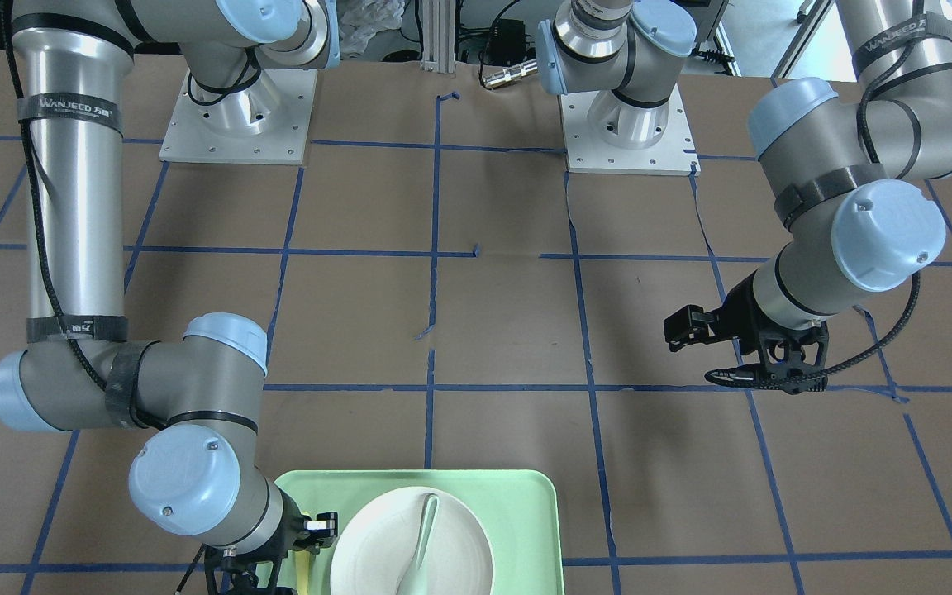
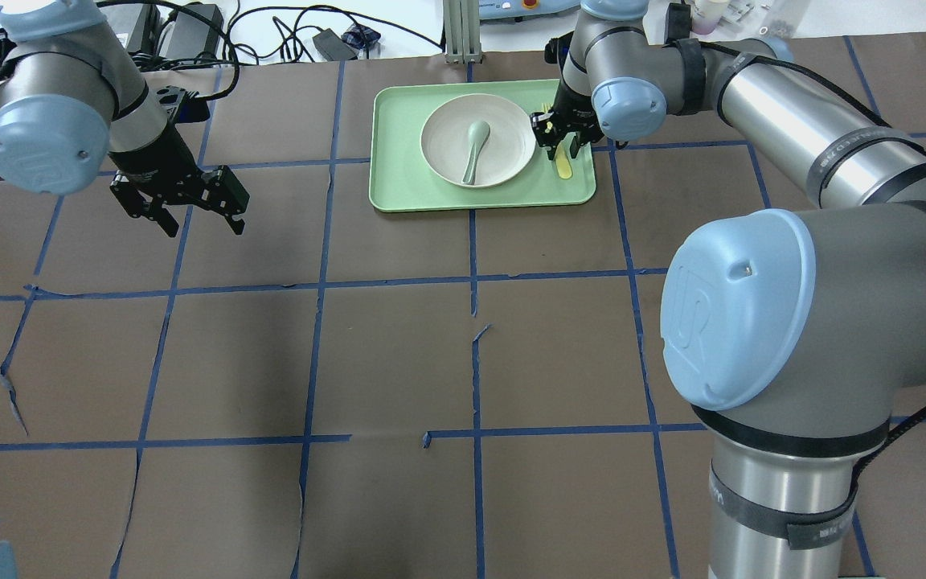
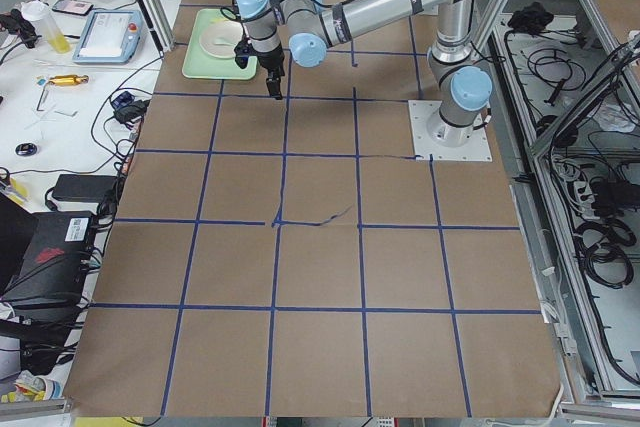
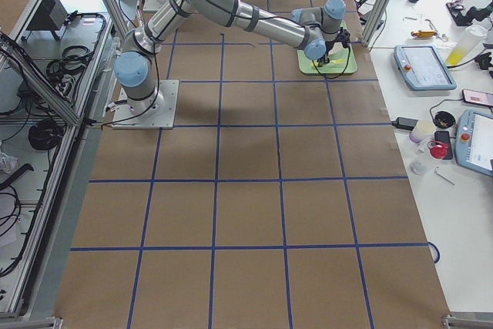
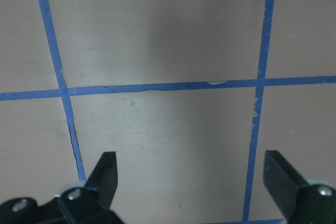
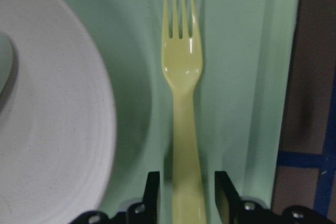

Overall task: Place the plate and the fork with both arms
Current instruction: 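Place the fork on the tray beside the plate with the right gripper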

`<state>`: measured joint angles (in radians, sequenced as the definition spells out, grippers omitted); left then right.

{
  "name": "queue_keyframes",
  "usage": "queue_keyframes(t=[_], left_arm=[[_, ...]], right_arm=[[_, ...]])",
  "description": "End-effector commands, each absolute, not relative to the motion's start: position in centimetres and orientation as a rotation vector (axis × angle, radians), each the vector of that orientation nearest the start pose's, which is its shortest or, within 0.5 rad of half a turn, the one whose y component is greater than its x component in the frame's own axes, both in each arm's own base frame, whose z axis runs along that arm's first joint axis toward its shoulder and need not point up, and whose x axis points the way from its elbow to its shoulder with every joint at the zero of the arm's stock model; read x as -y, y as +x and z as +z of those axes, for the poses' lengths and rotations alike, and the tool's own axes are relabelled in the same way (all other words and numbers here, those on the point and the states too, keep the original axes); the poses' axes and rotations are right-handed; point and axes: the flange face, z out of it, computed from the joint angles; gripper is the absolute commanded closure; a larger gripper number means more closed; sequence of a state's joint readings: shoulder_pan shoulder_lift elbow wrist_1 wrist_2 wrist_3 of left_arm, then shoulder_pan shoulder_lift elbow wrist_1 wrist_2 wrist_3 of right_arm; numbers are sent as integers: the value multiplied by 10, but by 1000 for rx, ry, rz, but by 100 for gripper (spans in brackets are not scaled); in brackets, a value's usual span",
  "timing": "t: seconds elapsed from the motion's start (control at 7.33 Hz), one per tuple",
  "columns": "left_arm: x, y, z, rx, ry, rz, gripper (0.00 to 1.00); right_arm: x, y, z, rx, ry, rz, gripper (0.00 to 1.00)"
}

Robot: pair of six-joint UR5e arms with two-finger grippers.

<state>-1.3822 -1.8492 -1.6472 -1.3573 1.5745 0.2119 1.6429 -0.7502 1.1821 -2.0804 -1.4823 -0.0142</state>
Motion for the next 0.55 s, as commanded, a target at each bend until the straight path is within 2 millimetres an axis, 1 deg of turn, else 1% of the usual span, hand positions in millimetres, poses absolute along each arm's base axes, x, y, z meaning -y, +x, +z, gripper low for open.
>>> queue_keyframes(t=[0.0, 0.27, 0.41], left_arm=[[583, -23, 335, -3145, 40, 199, 0], [571, -25, 374, -3132, 28, 99, 0], [563, -20, 389, -3059, 26, 89, 0]], right_arm=[[750, 195, 226, -3063, -141, -63, 0], [702, 185, 314, -3119, -145, 124, 0], [670, 181, 357, -3138, -157, 164, 0]])
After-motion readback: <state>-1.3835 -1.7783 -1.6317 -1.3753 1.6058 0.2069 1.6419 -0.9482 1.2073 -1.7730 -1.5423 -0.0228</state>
